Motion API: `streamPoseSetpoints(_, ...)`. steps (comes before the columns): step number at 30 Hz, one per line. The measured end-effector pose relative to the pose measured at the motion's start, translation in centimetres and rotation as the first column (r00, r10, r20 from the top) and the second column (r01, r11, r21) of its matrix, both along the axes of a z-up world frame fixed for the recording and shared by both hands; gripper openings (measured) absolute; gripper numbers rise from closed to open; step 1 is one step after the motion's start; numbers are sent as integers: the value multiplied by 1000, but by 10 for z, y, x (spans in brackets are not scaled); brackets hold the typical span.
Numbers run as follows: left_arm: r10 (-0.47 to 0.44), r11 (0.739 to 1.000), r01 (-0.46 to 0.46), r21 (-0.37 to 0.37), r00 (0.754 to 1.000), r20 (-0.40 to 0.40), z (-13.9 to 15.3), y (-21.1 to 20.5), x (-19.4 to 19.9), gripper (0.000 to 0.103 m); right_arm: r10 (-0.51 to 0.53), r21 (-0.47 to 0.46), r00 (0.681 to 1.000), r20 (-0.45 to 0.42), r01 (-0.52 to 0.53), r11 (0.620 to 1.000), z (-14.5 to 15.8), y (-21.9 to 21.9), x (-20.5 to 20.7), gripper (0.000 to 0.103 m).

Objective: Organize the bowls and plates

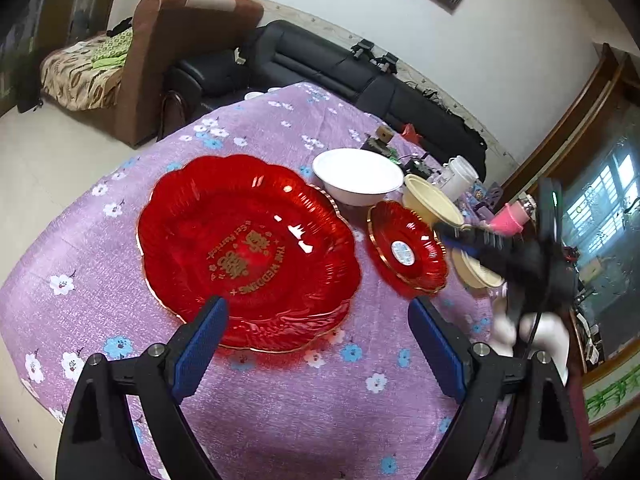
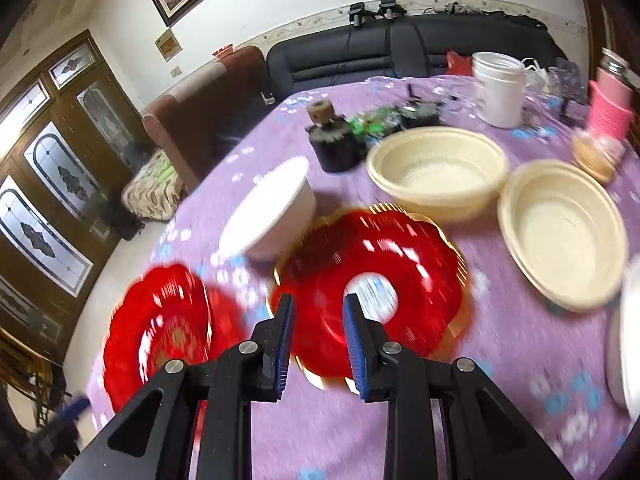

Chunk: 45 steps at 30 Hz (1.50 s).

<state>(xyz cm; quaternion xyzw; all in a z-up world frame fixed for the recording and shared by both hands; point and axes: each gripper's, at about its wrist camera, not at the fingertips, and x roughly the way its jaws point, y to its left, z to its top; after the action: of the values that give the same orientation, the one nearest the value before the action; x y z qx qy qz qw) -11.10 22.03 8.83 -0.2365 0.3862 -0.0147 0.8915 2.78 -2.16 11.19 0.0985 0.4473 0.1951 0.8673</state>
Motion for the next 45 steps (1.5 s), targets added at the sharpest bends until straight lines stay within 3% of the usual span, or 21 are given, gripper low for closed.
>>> streamPoseSetpoints(3, -3, 1000, 3, 7, 1000, -26, -2, 7, 7, 91, 4, 25, 1000, -11, -4, 1000, 2, 17, 32, 27)
streamPoseSetpoints(7, -34, 999, 34, 20, 999, -4, 22, 18, 36, 91, 7, 32, 1000, -12, -6, 999, 5, 34, 60, 27)
streamPoseSetpoints(10, -62, 998, 62, 25, 998, -1, 38, 24, 80, 91, -3, 48, 1000, -7, 4, 999, 5, 39, 70, 27)
streamPoseSetpoints(13, -92, 995, 91, -29, 996, -19, 39, 31, 137, 91, -10, 42, 1000, -20, 10, 999, 0, 44, 80, 27)
streamPoseSetpoints(18, -77, 993, 67, -102, 991, -107, 16, 41, 221, 91, -11, 0, 1000, -20, 11, 1000, -10, 51, 93, 27)
streamPoseSetpoints(22, -90, 996, 89, -17, 972, -217, -8, 29, 270, 91, -40, 9, 999, 3, 40, 999, -13, 41, 96, 27)
streamPoseSetpoints(24, -101, 995, 99, -21, 954, -281, -25, 23, 290, 91, -32, 31, 999, -4, 32, 999, -16, 38, 98, 27)
streamPoseSetpoints(31, -118, 993, 120, -17, 917, -381, -55, 6, 311, 91, 28, 41, 999, -33, -26, 999, -28, 47, 105, 26)
streamPoseSetpoints(34, -102, 993, 115, 7, 903, -418, -65, 4, 314, 91, 55, 93, 997, -61, -49, 994, -36, 47, 109, 12)
streamPoseSetpoints(35, -108, 993, 122, 5, 897, -428, -68, 2, 315, 91, 48, 100, 997, -64, -42, 994, -39, 46, 110, 11)
streamPoseSetpoints(36, -120, 991, 132, -2, 893, -435, -70, 0, 316, 89, 45, 105, 997, -67, -38, 994, -41, 46, 110, 10)
streamPoseSetpoints(39, -169, 985, 172, -35, 874, -455, -76, -7, 318, 42, 30, 142, 996, -90, -17, 990, -47, 40, 112, 10)
streamPoseSetpoints(40, -159, 985, 171, -16, 876, -455, -74, -8, 317, 31, 25, 151, 995, -93, -11, 989, -48, 38, 112, 9)
streamPoseSetpoints(42, -151, 987, 163, -9, 887, -436, -67, -4, 312, 20, 5, 150, 997, -79, 6, 989, -45, 32, 110, 9)
streamPoseSetpoints(45, -159, 987, 154, -45, 906, -393, -49, 1, 299, 15, -6, 201, 997, -77, 21, 979, -36, 22, 105, 9)
